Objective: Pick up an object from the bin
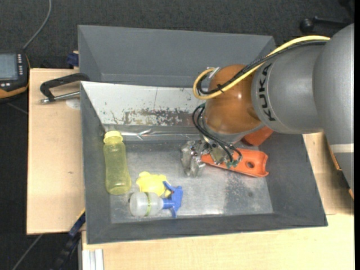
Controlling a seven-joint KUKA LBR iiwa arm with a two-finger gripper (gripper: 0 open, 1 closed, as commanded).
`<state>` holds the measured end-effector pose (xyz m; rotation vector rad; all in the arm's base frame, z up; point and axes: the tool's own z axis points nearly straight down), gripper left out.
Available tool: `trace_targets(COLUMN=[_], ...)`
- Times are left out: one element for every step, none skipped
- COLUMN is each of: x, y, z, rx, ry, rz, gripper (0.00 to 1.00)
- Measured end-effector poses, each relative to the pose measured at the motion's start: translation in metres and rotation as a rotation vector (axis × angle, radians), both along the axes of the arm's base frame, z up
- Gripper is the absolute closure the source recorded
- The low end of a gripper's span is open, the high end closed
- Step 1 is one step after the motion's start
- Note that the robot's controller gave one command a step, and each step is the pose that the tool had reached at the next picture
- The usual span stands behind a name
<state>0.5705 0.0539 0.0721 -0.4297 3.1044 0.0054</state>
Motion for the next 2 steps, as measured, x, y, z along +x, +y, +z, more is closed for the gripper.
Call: trace_targets(x=[0.0001, 0.0006], y=[-0.0001, -0.0001], z=[0.0001, 0.0001], rx=[0.000, 0.000], ry=[0.000, -0.001], rz=[0.000, 0.003], gripper=[1.00, 1.00])
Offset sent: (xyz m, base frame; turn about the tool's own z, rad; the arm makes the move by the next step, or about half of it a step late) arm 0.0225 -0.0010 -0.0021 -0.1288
